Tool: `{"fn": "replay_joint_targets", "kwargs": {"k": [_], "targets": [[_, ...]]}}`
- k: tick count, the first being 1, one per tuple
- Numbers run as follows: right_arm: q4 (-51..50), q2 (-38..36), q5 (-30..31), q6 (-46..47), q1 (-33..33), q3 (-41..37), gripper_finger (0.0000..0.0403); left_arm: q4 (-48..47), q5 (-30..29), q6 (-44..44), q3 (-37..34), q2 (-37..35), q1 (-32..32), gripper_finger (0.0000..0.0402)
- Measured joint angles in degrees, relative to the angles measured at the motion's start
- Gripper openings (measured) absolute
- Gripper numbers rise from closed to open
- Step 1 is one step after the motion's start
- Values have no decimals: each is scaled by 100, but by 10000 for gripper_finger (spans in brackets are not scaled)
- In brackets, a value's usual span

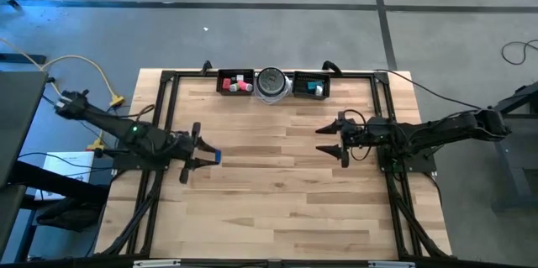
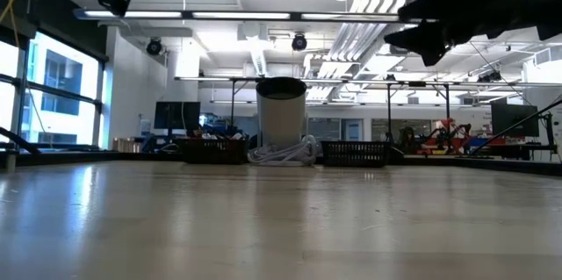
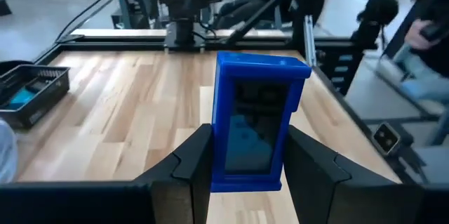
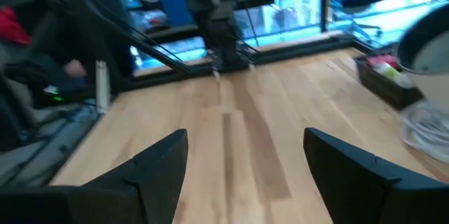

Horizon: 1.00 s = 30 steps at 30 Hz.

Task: Pick & Place Office items
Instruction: Put the blue digital clock into the right black basket

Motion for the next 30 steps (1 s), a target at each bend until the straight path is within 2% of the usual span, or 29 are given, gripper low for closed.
{"fn": "replay_joint_targets", "kwargs": {"k": [6, 10, 16, 22, 26, 30], "targets": [[286, 0, -188, 21, 2, 0, 271, 419, 1125, 73, -233, -139, 688, 131], [686, 171, -209, 78, 2, 2, 271, 584, 1511, 139, -390, -85, 1075, 131], [1896, 1089, -485, 150, 2, 2, 271, 1137, 2118, 186, -862, -110, 1725, 131], [2977, 2121, -472, 152, -4, 27, 271, 1324, 2702, 186, -1036, -144, 2365, 131], [2875, 2527, -473, 46, -4, 333, 271, 1288, 3070, 254, -1039, -231, 2740, 131], [2006, 2505, -482, -300, -81, 746, 271, 815, 3347, 128, -1039, -557, 3078, 131]]}}
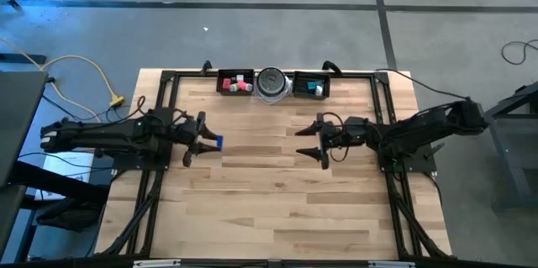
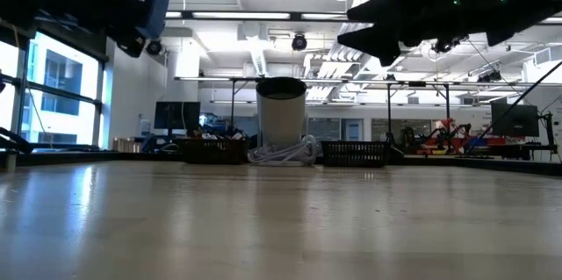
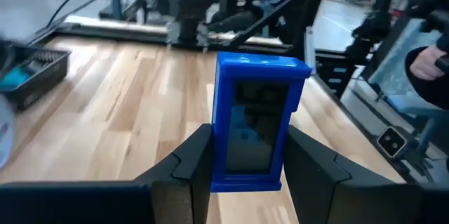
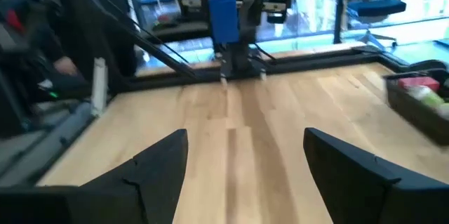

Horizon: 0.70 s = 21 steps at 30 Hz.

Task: Pick & Place Office items
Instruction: Put the blue digital clock into the right black basket

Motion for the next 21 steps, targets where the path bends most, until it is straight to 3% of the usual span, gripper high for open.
{"fn": "replay_joint_targets", "kwargs": {"k": [7, 11, 16, 21], "targets": [[-1293, -843, 13, -275, -466, 159, 271, -1232, -27, -265, 0, -1115, 357, 131], [-1527, -1149, -17, 105, -677, 159, 271, -1822, -655, -502, 0, -1538, 325, 131], [-1520, -959, -109, 400, -748, 163, 271, -1887, -1274, -608, 0, -1157, 143, 131], [-1535, -590, 12, 479, -748, 323, 271, -1325, -1814, -547, 0, -158, -66, 131]]}}
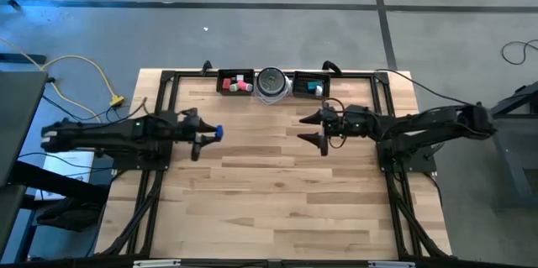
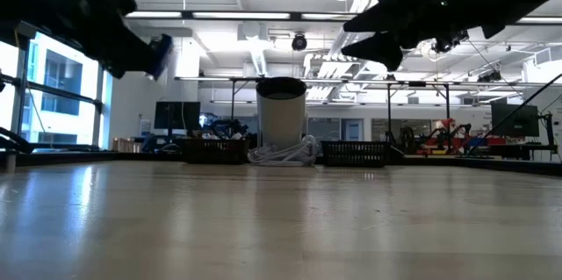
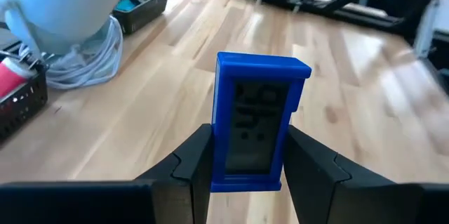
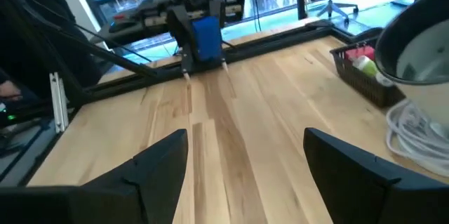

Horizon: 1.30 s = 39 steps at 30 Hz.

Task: Pick & Place Office items
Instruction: Put the blue digital clock into the right black basket

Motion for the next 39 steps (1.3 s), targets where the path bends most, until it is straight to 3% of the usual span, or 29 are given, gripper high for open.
{"fn": "replay_joint_targets", "kwargs": {"k": [7, 14, 20, 27, 39], "targets": [[22, 595, -28, 126, 2, 441, 271, 977, -712, 439, 495, 1701, -438, 131], [469, 992, -361, 405, -57, 531, 271, 535, -1623, 995, 1778, 3344, -884, 130], [618, 1086, -605, 749, -98, 531, 271, -251, -1997, 1194, 2897, 4421, -934, 130], [816, 1080, -573, 1120, 93, 531, 271, -842, -2731, 1445, 3812, 5230, -1028, 130], [1090, 1080, -162, 1401, 129, 531, 271, -905, -3169, 1903, 4667, 5674, -1278, 130]]}}
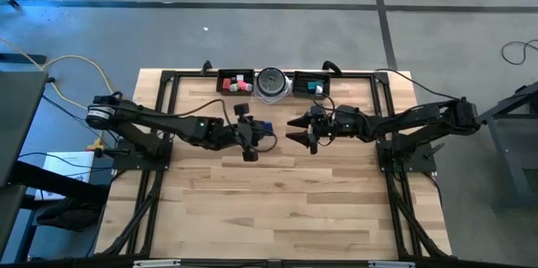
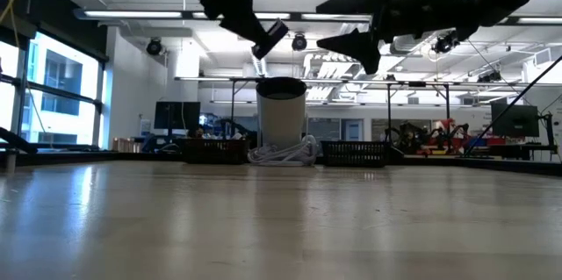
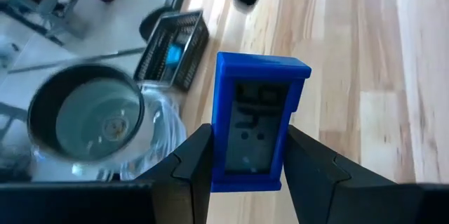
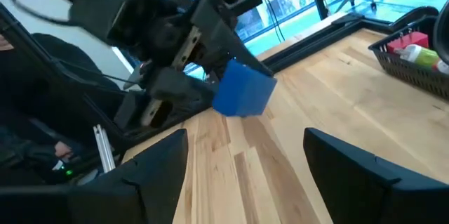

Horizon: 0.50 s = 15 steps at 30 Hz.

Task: Pick & Place Office items
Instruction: Put the blue digital clock into the right black basket

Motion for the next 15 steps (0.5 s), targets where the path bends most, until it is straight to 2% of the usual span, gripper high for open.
{"fn": "replay_joint_targets", "kwargs": {"k": [8, 15], "targets": [[98, 0, 22, 40, 73, 1, 271, -199, -137, 173, 541, 604, -47, 130], [175, 118, 30, 54, 79, 0, 271, -249, -100, 347, 878, 687, -43, 130]]}}
